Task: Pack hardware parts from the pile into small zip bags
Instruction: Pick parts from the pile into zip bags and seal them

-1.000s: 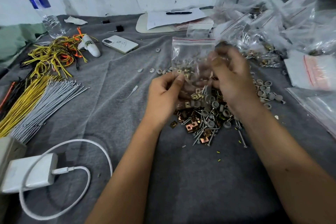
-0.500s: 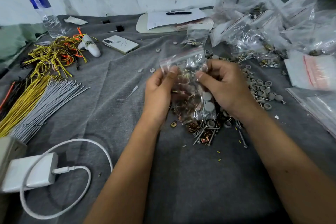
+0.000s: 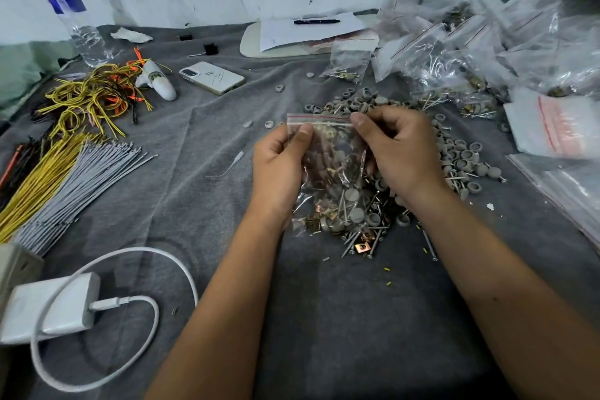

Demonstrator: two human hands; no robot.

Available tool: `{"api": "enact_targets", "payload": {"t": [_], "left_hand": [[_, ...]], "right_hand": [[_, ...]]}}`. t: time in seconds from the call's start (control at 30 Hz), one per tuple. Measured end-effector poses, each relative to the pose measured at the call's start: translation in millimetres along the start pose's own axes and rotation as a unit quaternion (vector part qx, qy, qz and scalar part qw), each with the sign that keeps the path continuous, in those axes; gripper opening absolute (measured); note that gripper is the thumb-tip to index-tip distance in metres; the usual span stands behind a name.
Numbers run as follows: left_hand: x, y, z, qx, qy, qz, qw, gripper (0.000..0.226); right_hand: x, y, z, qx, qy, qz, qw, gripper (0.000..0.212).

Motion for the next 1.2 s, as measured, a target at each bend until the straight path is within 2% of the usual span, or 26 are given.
{"api": "enact_targets", "payload": {"t": [0.1, 0.13, 0.23, 0.27, 0.33, 0.47, 0.67, 0.97, 1.2], "left_hand": [[4.7, 3.2, 5.3, -0.051, -0.065, 0.035, 0.996, 0.011], [7.6, 4.6, 8.1, -0.089, -0.122, 0.054, 0.987, 0.017], [10.7, 8.4, 21.7, -0.238, -0.323, 0.101, 0.910, 0.034], [7.3, 10.3, 26.6, -0.274, -0.353, 0.095, 0.890, 0.033], [1.3, 10.2, 28.1, -0.303, -0.375, 0.063, 0.874, 0.026], [-1.5, 8.2, 24.5, -0.305, -0.374, 0.023, 0.876, 0.012], [-2.6, 7.1, 25.0, -0.295, -0.368, 0.020, 0.881, 0.004], [-3.0, 7.4, 22.4, -0.307, -0.395, 0.019, 0.865, 0.010], [-5.3, 6.7, 21.5, -0.317, -0.418, 0.010, 0.851, 0.008]], "right_hand": [[2.8, -1.2, -1.6, 0.013, 0.005, 0.002, 1.000, 0.016], [3.4, -1.1, -3.9, 0.032, 0.018, -0.002, 0.999, 0.017], [0.3, 4.2, -19.8, 0.129, 0.085, -0.015, 0.988, 0.019], [-2.3, 6.8, -24.8, 0.159, 0.104, -0.023, 0.981, 0.018], [-7.1, 9.8, -29.0, 0.195, 0.134, -0.041, 0.971, 0.017], [-8.5, 8.3, -28.0, 0.194, 0.139, -0.075, 0.968, 0.012], [-10.4, 8.7, -26.9, 0.207, 0.150, -0.109, 0.961, 0.011], [-11.6, 8.4, -28.3, 0.237, 0.188, -0.115, 0.946, 0.009], [-9.3, 8.1, -27.2, 0.217, 0.174, -0.106, 0.955, 0.010]]}}
Point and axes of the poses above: each hand's wrist, its own y-axis away from the middle knuckle, its own x-axis out of the back of the hand, z = x × y, the point moved 5 cm from there along -y, towards the middle knuckle, and after that the axes turned 4 degrees about -y, right-handed, at the moved point
